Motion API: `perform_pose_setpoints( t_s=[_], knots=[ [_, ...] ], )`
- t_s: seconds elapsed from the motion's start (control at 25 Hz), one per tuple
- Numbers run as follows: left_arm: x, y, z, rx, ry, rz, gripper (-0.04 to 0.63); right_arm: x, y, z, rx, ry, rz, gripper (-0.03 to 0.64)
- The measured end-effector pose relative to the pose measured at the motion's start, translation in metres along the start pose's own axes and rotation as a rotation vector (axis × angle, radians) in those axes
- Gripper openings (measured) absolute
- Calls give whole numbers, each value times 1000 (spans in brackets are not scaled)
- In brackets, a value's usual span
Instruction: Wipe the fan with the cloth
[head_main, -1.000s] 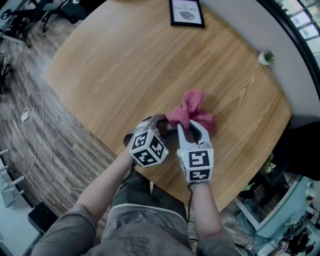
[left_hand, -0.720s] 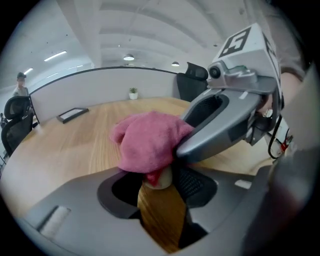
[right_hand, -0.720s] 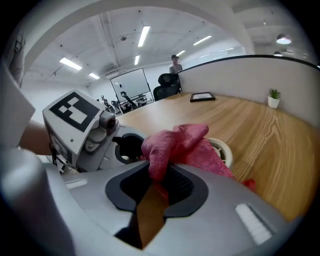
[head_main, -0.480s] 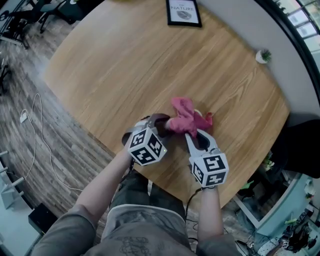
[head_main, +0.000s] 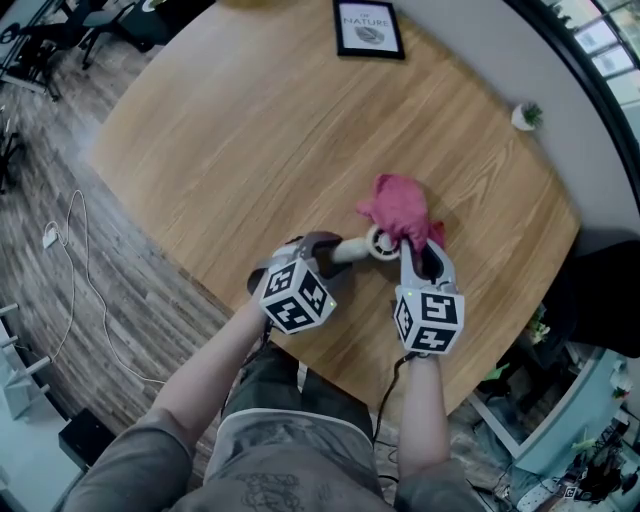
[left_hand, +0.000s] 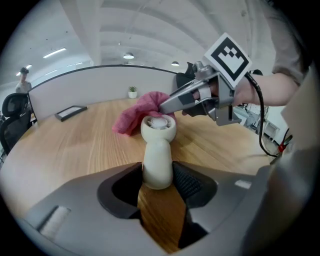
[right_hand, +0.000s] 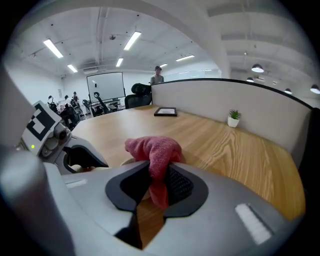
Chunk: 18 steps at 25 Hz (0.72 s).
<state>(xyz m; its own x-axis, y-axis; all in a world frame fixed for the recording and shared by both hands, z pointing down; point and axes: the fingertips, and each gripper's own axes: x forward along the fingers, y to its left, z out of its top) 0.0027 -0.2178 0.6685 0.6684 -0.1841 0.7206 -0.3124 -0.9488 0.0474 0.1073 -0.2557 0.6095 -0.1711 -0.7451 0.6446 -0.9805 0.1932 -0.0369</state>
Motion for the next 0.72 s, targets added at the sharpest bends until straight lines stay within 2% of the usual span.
perform_pose_setpoints(
  t_s=[0.2, 0.32, 0.48, 0.6, 0.72],
  knots=[
    [0, 2, -1, -9, 5, -5, 193, 5, 43, 1, -91, 2, 74, 84],
    [1, 1, 0, -17, 3, -12, 193, 6, 73, -3, -114, 29, 177, 84],
    [-1, 1, -2, -23, 7, -23, 193, 5, 116, -20, -230, 128, 315, 84],
    [0, 1, -3, -12, 7, -24, 193, 1, 123, -31, -244, 178, 378, 78],
    [1, -1, -2, -22, 7, -30, 193, -5, 110, -37, -238, 225, 376, 80]
  ],
)
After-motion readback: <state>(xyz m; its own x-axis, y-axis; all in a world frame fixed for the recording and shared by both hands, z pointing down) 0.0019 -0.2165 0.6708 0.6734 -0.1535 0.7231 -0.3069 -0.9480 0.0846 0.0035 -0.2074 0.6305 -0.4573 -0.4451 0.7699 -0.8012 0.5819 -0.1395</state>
